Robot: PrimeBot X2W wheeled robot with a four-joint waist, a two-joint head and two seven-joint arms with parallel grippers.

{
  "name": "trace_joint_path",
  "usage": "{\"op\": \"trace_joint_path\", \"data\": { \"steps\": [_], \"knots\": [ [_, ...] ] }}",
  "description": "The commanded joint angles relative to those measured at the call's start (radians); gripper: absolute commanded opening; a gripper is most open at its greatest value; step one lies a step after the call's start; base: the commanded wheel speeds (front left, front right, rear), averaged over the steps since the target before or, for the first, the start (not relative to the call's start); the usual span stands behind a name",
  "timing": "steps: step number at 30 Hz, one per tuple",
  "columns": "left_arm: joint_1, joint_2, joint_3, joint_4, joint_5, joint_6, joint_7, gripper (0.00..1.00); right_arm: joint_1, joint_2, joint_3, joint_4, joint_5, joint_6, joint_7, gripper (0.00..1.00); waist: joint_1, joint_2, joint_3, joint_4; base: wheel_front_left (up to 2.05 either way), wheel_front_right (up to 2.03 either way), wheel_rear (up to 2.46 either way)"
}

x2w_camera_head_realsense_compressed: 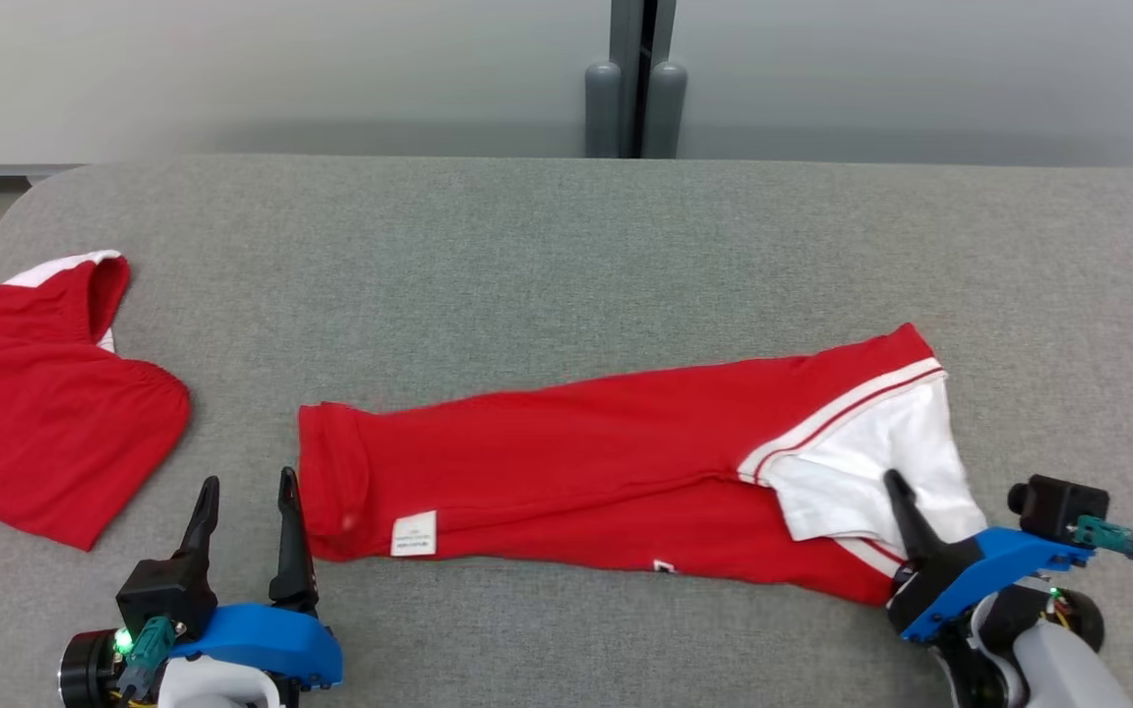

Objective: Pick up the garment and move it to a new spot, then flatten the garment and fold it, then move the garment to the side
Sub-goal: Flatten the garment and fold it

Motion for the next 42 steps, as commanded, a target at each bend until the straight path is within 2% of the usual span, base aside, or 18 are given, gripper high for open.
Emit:
{"op": "trace_joint_path", "data": {
  "steps": [1,6,10,14,18,20,21,23,24,28,34,39,40,42],
  "knots": [
    [-0.008,-0.001,-0.002,-0.005,0.002,-0.006,-0.005,1.0,0.007,-0.041,-0.024,0.009,0.008,-0.003,-0.025,0.0,-0.0001,-0.0002,-0.011,-0.02,0.0,0.0,0.0],
    [-0.001,-0.001,-0.017,-0.009,-0.013,-0.007,-0.005,1.0,0.007,-0.083,-0.061,-0.028,0.026,-0.002,-0.07,0.0,-0.0001,-0.0002,-0.027,-0.067,0.0,0.0,0.0],
    [0.002,-0.001,-0.033,-0.001,-0.027,0.0,-0.005,1.0,0.016,-0.099,-0.039,-0.088,0.028,-0.002,-0.068,0.0,-0.0001,-0.0002,-0.034,-0.098,0.0,0.0,0.0],
    [0.005,-0.002,-0.059,0.009,-0.038,0.007,-0.005,1.0,0.025,-0.079,0.046,-0.182,0.043,-0.002,-0.045,0.0,-0.0001,-0.0002,-0.047,-0.104,0.0,0.0,0.0],
    [0.011,-0.001,-0.089,0.019,-0.058,0.006,-0.005,1.0,0.032,-0.051,0.165,-0.286,0.072,-0.002,0.008,0.0,-0.0001,-0.0002,-0.059,-0.082,0.0,0.0,0.0],
    [0.012,-0.001,-0.103,0.021,-0.058,0.003,-0.005,1.0,0.031,-0.047,0.187,-0.305,0.076,-0.002,0.017,0.0,-0.0001,-0.0002,-0.061,-0.072,0.0,0.0,0.0],
    [0.015,-0.001,-0.126,0.023,-0.057,0.0,-0.005,1.0,0.026,-0.033,0.239,-0.337,0.083,-0.002,0.039,0.0,-0.0001,-0.0002,-0.064,-0.047,0.0,0.0,0.0],
    [0.017,-0.001,-0.145,0.024,-0.065,0.005,-0.005,1.0,0.016,-0.02,0.277,-0.352,0.093,-0.002,0.061,0.0,-0.0001,-0.0002,-0.065,-0.017,0.0,0.0,0.0],
    [0.017,-0.001,-0.145,0.024,-0.065,0.005,-0.005,1.0,0.016,-0.02,0.277,-0.352,0.093,-0.002,0.061,0.0,-0.0001,-0.0002,-0.065,-0.017,0.0,0.0,0.0],
    [0.018,-0.001,-0.191,0.026,-0.073,0.008,-0.005,1.0,-0.012,-0.007,0.34,-0.349,0.088,-0.002,0.083,0.0,-0.0001,-0.0002,-0.063,0.057,0.0,0.0,0.0],
    [0.02,-0.002,-0.235,0.032,-0.083,0.018,-0.005,1.0,-0.06,0.016,0.401,-0.288,0.076,-0.002,0.084,0.0,-0.0001,-0.0002,-0.06,0.163,0.0,0.0,0.0],
    [0.022,-0.002,-0.249,0.037,-0.087,0.023,-0.005,1.0,-0.104,0.033,0.424,-0.2,0.052,-0.002,0.062,0.0,-0.0001,-0.0002,-0.059,0.212,0.0,0.0,0.0],
    [0.021,-0.002,-0.25,0.037,-0.088,0.025,-0.005,1.0,-0.111,0.035,0.422,-0.182,0.045,-0.002,0.053,0.19,-0.0001,-0.0002,-0.06,0.216,0.0,0.0,0.0],
    [0.023,-0.002,-0.25,0.037,-0.092,0.028,-0.005,1.0,-0.127,0.041,0.42,-0.154,0.025,-0.002,0.025,1.0,-0.0001,-0.0002,-0.061,0.216,0.0,0.0,0.0]
  ]
}}
